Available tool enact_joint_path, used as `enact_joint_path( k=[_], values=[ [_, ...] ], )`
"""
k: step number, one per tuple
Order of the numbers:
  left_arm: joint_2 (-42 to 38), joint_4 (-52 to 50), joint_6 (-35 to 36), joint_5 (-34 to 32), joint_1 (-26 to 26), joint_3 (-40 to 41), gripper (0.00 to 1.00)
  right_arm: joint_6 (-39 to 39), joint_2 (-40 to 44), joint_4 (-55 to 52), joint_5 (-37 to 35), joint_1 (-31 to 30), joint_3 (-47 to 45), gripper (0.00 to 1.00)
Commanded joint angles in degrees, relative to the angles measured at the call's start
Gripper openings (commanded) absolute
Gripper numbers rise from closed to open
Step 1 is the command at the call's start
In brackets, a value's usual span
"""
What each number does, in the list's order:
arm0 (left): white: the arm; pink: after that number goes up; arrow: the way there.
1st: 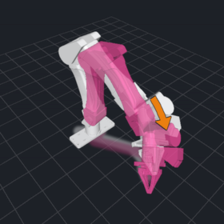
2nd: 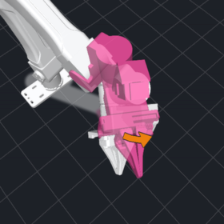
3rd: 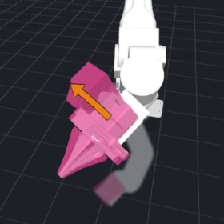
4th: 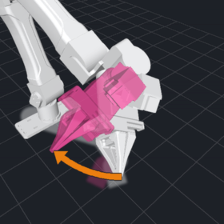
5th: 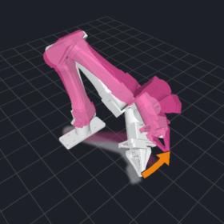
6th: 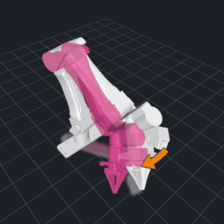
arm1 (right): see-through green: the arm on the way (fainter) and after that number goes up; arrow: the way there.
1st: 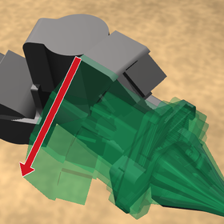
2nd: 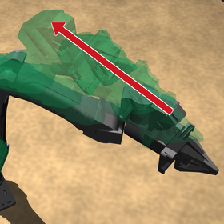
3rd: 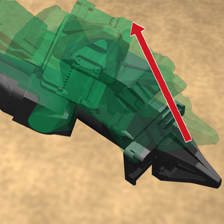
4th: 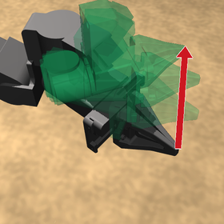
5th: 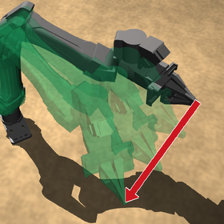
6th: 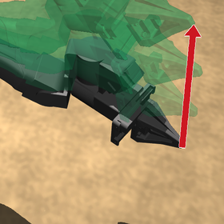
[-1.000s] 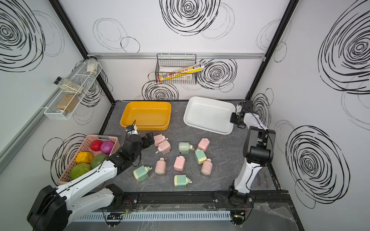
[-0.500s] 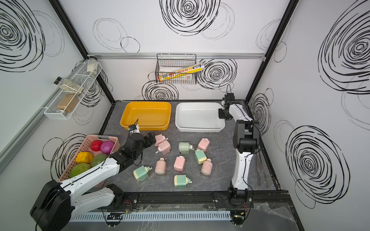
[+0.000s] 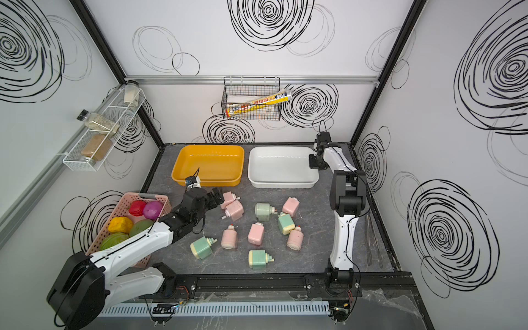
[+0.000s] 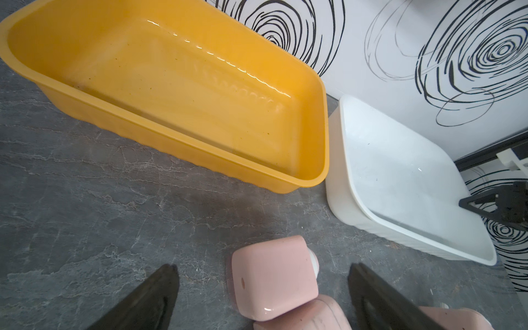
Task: Place the pencil sharpeners by color into the storage box
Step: Move the storage box to the center of the board.
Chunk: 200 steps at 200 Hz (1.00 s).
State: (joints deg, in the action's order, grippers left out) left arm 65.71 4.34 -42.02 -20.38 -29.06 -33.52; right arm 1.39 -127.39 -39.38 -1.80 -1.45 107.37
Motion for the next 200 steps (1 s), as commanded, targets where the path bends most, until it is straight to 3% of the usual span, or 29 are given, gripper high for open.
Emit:
enact_joint_path(
  k=[1,55,102,136,200],
  values=[
    [0.57,1.02,-0.39,0.34,0.67,-1.39,0.99,2.07,-2.07,-0.84,0.66,-1.21,0.03,0.12],
    [0.0,0.85,-0.29,0.43,0.71,-0.94,0.99,4.33,-1.82,-0.27,4.24,-1.69,0.12,0.15],
    [-0.19,0.76,-0.48,0.77,0.75,-0.76,0.99,4.85,-1.28,0.6,8.75,-1.97,0.11,0.25],
    [-0.5,0.52,-0.26,1.13,0.76,-0.76,0.99,6.5,0.09,1.63,6.13,-2.05,-0.69,0.31],
    [-2.14,0.5,0.53,0.61,0.83,-0.14,0.99,7.43,9.55,9.7,5.3,-2.06,-10.46,0.71]
  ],
)
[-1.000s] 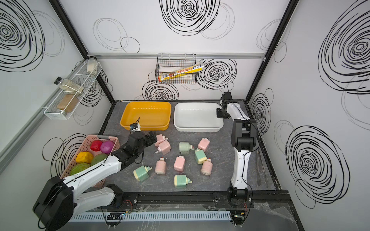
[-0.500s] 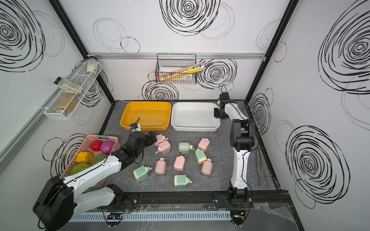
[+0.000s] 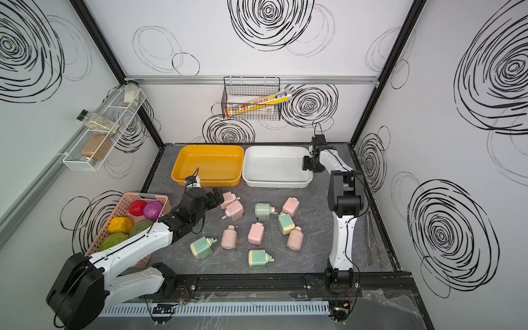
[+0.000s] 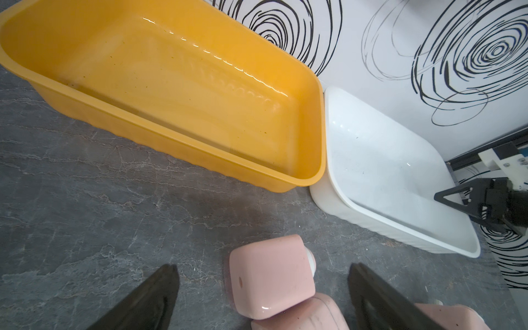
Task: Place the pencil sharpeners by color into the storage box
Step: Move the storage box to the center of the board.
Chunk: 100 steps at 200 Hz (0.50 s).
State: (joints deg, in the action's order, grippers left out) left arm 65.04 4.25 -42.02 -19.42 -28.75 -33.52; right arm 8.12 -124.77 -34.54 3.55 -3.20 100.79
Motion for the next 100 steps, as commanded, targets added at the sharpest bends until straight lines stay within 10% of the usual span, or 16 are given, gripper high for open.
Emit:
enact_joint_path(
  k=[1,22,100],
  values=[
    [-1.48,0.54,0.58,-0.4,0.53,-0.14,0.99,0.68,7.05,5.07,0.0,-0.31,-4.13,0.74],
    [-1.74,0.39,0.71,-0.28,0.49,-0.14,0.99,1.33,12.53,9.65,0.71,-0.31,-10.08,1.0],
    [-3.47,1.99,6.94,2.46,-2.88,-0.97,0.99,6.83,37.37,22.94,2.11,-1.58,-35.44,1.0]
  ],
)
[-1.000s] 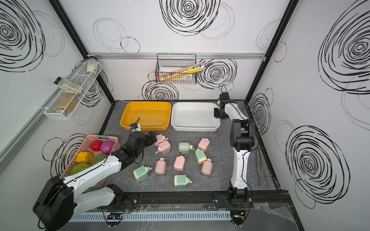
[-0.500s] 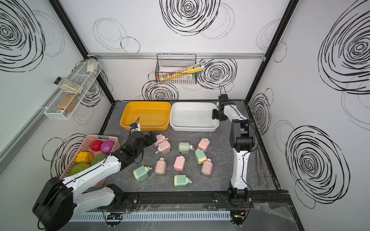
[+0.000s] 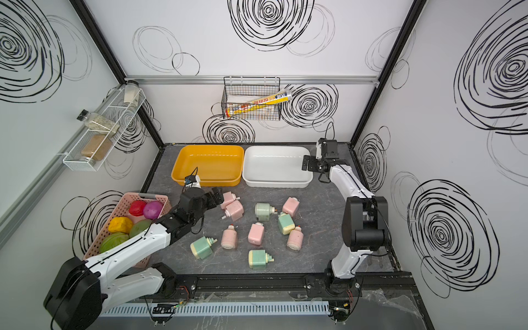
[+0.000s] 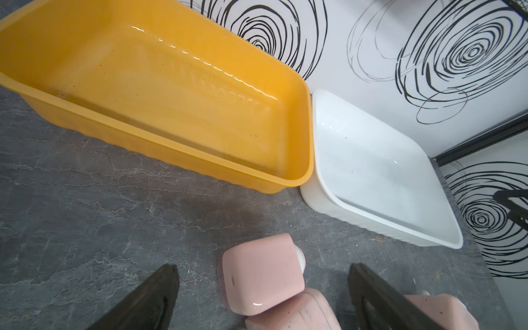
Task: Place the pencil sharpeners by color into the storage box
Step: Move the storage box to the center of the board, then pick up the pencil sharpener from the center of the board.
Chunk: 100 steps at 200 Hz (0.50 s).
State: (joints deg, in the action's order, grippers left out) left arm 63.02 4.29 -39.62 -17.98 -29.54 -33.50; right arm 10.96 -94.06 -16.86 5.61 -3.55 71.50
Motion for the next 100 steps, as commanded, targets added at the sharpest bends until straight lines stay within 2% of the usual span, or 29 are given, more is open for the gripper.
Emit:
enact_joint_path(
  k=[1,16,32,72,91,100],
  values=[
    [-1.48,1.99,4.72,1.01,-2.14,-1.02,0.99,4.33,6.99,5.26,-0.05,-1.26,-6.44,1.0],
    [-1.67,3.17,7.25,1.31,-4.11,-1.09,0.99,10.35,11.91,5.17,-0.98,-1.5,-10.23,1.0],
    [-1.97,5.44,10.34,2.82,-6.28,-0.63,0.99,13.84,17.16,5.48,1.31,-1.55,-14.77,1.0],
    [-3.38,6.34,16.44,5.67,-12.49,-0.16,0.99,13.59,25.76,0.98,6.78,-1.87,-21.89,1.0],
    [-4.03,2.98,15.37,2.67,-17.67,-0.69,0.99,12.7,28.04,-0.52,10.44,-3.48,-24.34,1.0],
    [-3.65,-1.14,11.69,-0.4,-19.67,-2.0,0.99,11.98,28.79,-1.71,10.08,-4.97,-25.07,1.0]
  ],
)
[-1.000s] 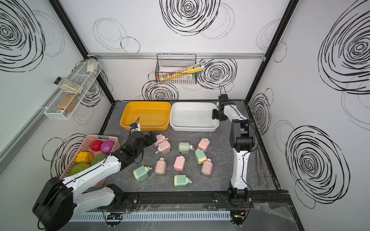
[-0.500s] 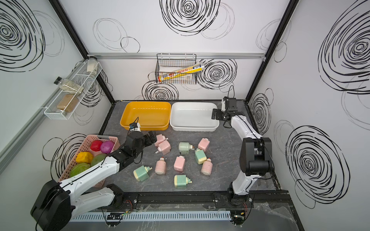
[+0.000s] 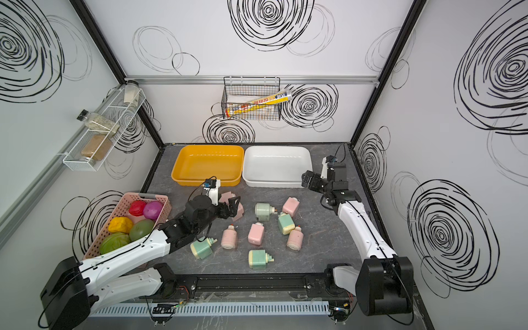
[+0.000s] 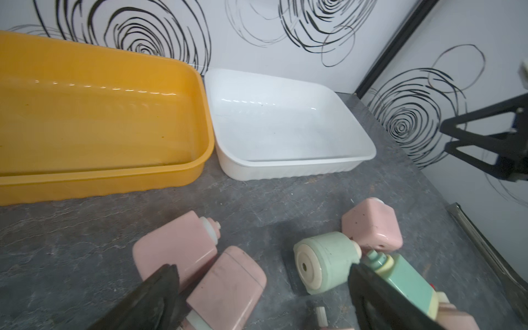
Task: Place the pencil sharpeners by color into the storage box
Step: Pick up the pencil sharpener from the center of the board.
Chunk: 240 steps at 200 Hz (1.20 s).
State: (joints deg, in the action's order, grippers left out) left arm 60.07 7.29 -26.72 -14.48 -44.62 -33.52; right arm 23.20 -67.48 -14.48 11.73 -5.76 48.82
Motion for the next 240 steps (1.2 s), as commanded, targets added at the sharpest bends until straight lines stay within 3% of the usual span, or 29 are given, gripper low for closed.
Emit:
enact_joint_path(
  k=[1,40,78,107,144,192,211,240],
  values=[
    [-0.64,-4.66,-1.48,-4.16,-4.86,-2.16,0.99,-0.3,2.24,-4.3,3.85,-2.94,-2.39,1.0],
    [2.36,-15.36,-2.41,-7.4,-8.82,-6.64,0.99,-0.94,0.89,-10.77,-0.44,-8.22,-2.63,1.0],
    [3.76,-9.48,-1.82,-2.84,-10.44,-5.11,0.99,-1.93,-2.76,-11.44,-2.07,-9.86,-2.19,1.0],
    [5.37,-7.68,-2.03,-3.6,-10.71,-5.41,0.99,1.14,-6.81,-13.09,-12.64,-12.05,-0.51,1.0],
    [7.06,-7.17,-2.57,-4.59,-10.66,-5.42,0.99,2.05,-12.34,-14.19,-17.19,-14.08,2.32,0.97],
    [8.42,-6.76,-2.67,-4.59,-10.4,-5.08,0.99,2.62,-16.66,-13.47,-17.85,-16.0,5.75,0.97],
    [8.31,-6.53,-2.64,-4.9,-10.31,-4.98,0.99,2.9,-18.4,-14.41,-22.64,-16.68,7.17,0.97],
    [8.15,-6.59,-2.75,-5.27,-10.05,-4.89,0.99,2.84,-20.62,-18.96,-35.73,-19.06,8.92,0.97]
  ],
)
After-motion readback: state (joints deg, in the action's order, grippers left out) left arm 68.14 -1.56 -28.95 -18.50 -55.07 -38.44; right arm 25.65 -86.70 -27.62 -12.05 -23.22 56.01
